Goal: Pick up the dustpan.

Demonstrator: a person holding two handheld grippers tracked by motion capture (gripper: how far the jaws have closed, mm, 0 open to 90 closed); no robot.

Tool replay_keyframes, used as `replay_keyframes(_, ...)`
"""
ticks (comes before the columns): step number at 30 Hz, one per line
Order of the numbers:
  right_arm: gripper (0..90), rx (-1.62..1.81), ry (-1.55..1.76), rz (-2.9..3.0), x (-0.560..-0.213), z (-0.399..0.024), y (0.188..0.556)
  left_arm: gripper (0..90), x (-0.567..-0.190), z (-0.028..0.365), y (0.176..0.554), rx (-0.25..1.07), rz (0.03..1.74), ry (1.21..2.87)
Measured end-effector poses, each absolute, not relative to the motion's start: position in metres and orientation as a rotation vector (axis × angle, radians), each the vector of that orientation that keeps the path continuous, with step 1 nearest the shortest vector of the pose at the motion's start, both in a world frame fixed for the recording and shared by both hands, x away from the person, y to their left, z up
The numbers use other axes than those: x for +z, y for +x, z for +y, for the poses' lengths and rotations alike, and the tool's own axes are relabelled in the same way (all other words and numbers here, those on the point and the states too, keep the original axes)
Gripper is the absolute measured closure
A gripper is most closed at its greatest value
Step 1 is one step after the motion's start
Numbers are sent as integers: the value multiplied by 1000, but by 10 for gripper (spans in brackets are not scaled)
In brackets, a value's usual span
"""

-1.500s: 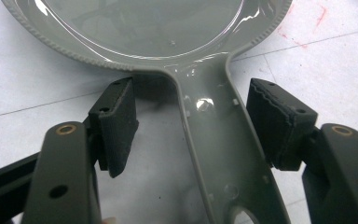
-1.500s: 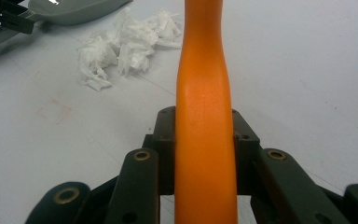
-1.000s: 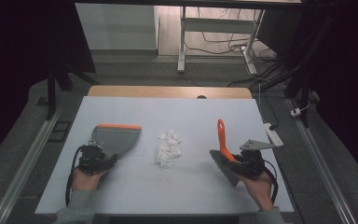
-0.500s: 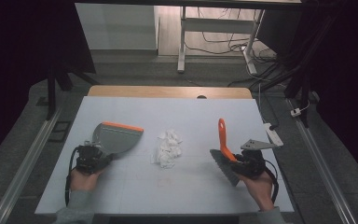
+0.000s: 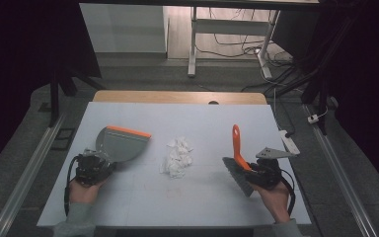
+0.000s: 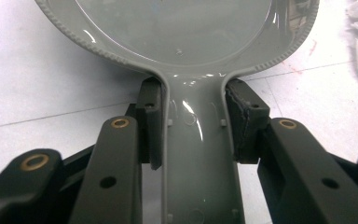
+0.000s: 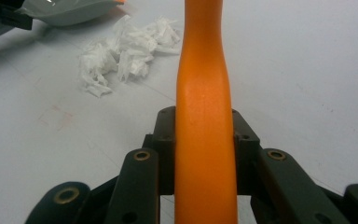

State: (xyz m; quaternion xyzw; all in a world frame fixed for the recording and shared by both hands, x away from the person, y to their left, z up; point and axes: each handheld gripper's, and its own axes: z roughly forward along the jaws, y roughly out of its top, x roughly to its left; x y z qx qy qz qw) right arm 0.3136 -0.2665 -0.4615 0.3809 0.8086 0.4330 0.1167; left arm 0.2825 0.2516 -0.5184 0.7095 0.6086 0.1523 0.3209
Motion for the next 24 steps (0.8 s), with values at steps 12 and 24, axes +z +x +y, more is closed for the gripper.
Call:
replay_keyframes(12, 702, 1292, 1105, 2339, -456, -269, 311, 617, -508, 255, 275, 398, 1530, 1870)
replay_keyframes(24, 702, 1302, 1102, 2322, -454, -272, 311, 617, -497, 265, 267, 372, 1414, 1893)
